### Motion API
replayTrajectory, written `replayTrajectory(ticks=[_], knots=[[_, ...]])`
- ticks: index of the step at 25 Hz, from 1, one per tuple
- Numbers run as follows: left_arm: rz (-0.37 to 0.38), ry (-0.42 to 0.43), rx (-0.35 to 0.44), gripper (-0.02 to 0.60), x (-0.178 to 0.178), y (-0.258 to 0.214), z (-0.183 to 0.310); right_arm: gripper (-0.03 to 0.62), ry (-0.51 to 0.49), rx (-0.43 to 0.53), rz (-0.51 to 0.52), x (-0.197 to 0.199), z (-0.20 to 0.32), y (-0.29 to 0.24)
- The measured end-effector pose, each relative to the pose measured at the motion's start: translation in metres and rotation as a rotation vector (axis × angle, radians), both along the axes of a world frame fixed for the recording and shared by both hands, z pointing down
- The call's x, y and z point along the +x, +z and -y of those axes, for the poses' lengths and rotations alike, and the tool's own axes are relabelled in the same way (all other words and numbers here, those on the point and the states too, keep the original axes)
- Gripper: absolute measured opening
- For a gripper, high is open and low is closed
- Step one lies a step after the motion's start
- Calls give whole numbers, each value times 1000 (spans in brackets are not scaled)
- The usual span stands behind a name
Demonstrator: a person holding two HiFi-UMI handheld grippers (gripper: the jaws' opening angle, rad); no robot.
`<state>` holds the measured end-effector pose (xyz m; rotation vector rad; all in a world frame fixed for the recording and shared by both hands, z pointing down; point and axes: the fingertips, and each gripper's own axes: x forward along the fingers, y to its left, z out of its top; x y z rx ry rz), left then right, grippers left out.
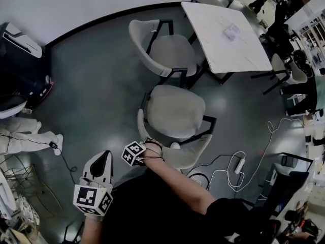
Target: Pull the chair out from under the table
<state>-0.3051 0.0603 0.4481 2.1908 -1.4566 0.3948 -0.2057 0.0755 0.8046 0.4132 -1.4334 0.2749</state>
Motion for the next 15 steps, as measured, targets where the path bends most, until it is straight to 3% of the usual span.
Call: replayTrajectory(ticks=[5, 8, 15], knots=[[4, 7, 12, 5, 1, -2, 2, 291, 22, -68, 62, -1, -6, -3], [0, 13, 21, 5, 7, -5, 4, 303, 44, -78, 131, 0, -7, -15], [-16, 71, 38, 5, 41, -11, 18, 301, 99, 63, 459, -13, 14, -104]])
